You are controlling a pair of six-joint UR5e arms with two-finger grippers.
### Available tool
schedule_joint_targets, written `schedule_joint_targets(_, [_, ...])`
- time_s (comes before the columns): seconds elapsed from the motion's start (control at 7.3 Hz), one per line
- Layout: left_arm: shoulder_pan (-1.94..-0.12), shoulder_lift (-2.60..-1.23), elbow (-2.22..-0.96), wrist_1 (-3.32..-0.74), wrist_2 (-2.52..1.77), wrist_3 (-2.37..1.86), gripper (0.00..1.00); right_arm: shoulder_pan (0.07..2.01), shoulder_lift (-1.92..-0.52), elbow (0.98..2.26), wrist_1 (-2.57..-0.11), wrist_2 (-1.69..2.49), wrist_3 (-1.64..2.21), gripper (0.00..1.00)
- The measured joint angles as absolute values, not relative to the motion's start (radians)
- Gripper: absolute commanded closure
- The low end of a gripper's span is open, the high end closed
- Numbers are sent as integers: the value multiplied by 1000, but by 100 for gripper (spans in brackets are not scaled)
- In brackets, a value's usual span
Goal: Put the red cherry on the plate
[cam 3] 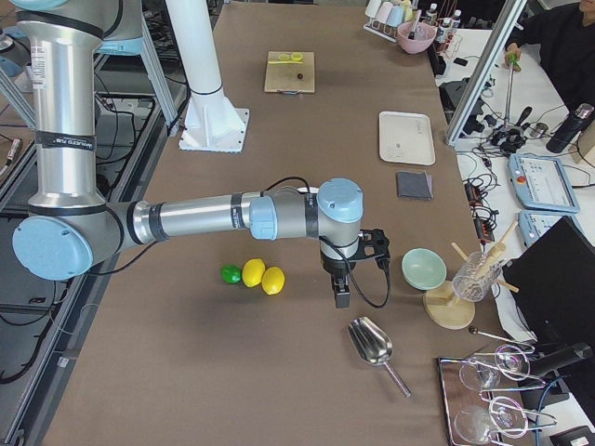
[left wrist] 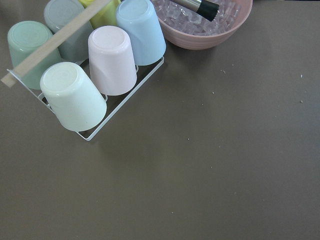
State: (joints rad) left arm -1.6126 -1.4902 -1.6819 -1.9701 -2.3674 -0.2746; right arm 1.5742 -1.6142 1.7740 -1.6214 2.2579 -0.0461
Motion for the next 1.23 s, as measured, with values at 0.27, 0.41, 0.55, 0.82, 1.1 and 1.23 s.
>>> schedule_joint_targets(0.27, [-1614, -1473, -1688, -1972, -2368, -275, 2, 1574, -1615, 1768, -1621, 2267, -46, 0])
schedule_joint_targets(0.41, [-1614, -1471, -1689, -1972, -2367, -275, 2, 1574, -1615, 1769, -1621, 2276, -46, 0])
schedule_joint_targets(0.55, [-1613, -1470, -1688, -1971, -2366, -275, 2, 1574, -1616, 1771, -1621, 2285, -46, 0])
schedule_joint_targets(0.82, [-1611, -1472, -1684, -1970, -2363, -276, 2, 1574, -1618, 1772, -1620, 2290, -48, 0])
schedule_joint_targets(1.1, [-1611, -1471, -1682, -1970, -2362, -276, 2, 1574, -1617, 1771, -1620, 2291, -48, 0])
schedule_joint_targets(1.23, [-1611, -1471, -1681, -1970, -2362, -276, 2, 1574, -1615, 1771, -1620, 2291, -49, 0])
